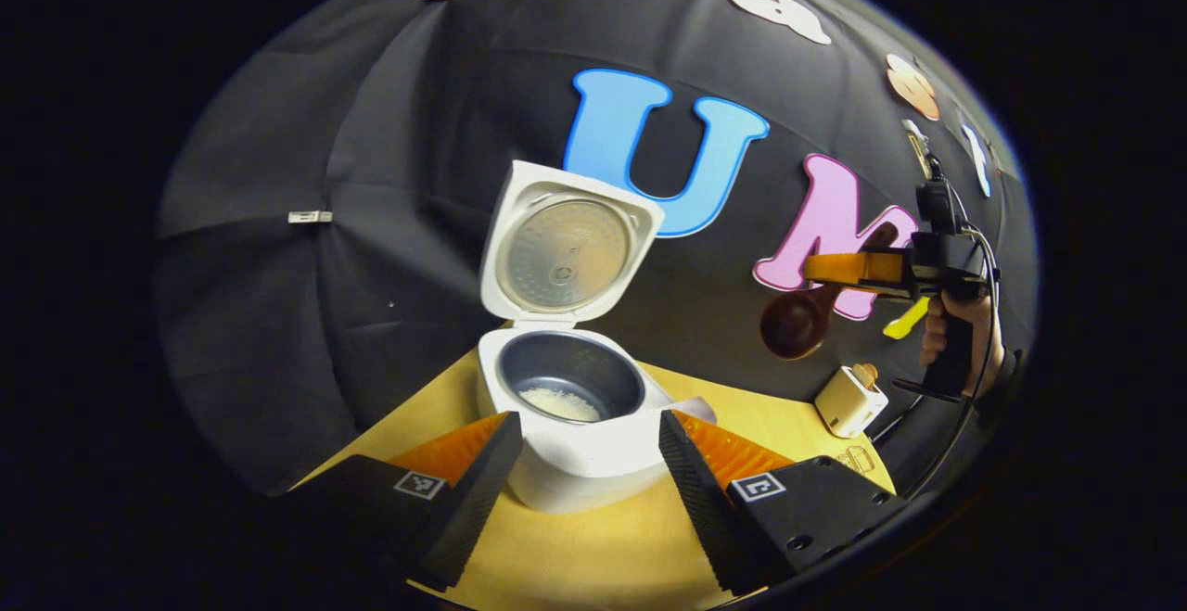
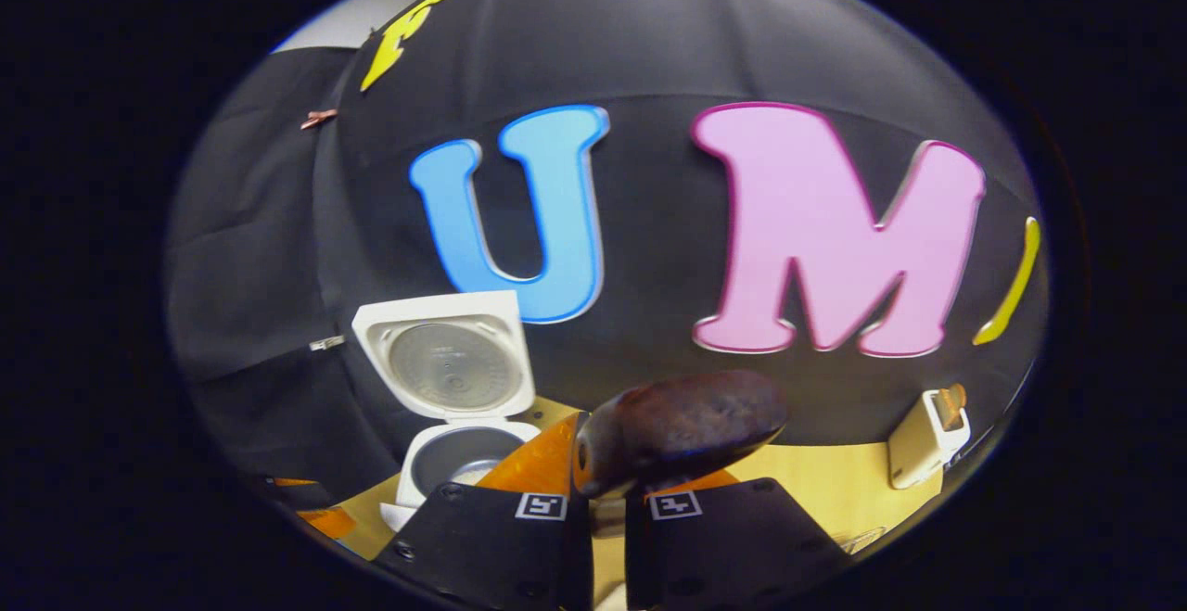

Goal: Close the left gripper, press the button to open the rice cooker; take a wooden spoon from the chopstick holder with the right hand, scoop a spoonful of rice and pour it into the rice cooker, then put the wooden spoon back into the chopstick holder.

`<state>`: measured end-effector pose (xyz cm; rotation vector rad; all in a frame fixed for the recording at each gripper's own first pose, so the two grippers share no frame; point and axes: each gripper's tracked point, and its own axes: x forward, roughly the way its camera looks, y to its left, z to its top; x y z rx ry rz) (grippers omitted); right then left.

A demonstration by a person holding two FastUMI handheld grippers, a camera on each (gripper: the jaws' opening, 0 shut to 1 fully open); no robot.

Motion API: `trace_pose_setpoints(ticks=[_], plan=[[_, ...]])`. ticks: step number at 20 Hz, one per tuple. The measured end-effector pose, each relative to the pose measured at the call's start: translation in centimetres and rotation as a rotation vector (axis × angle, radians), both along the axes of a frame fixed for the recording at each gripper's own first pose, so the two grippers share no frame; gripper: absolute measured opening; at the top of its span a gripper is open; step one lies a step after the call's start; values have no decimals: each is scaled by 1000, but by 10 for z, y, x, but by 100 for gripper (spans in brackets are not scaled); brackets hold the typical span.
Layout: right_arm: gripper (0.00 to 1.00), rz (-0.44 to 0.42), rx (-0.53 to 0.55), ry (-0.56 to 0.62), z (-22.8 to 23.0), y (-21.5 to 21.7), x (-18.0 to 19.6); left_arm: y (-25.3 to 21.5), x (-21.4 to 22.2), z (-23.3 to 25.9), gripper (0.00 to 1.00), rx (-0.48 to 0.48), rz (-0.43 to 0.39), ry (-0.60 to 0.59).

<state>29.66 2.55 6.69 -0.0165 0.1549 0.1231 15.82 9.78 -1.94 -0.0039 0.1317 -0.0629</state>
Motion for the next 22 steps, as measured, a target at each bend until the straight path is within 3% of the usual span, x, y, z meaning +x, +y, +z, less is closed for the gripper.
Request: trace_pose_setpoints(ticks=[11,16,22], plan=[[17,-306,45,14,-9,-234,-71,-86,3,-4,96,51,-52,16],[17,-374,90,71,-57,-315,-95,-115,-2,-16,96,90,-39,37],[17,-425,148,211,-144,-364,-112,-155,-11,-44,96,105,-43,95]])
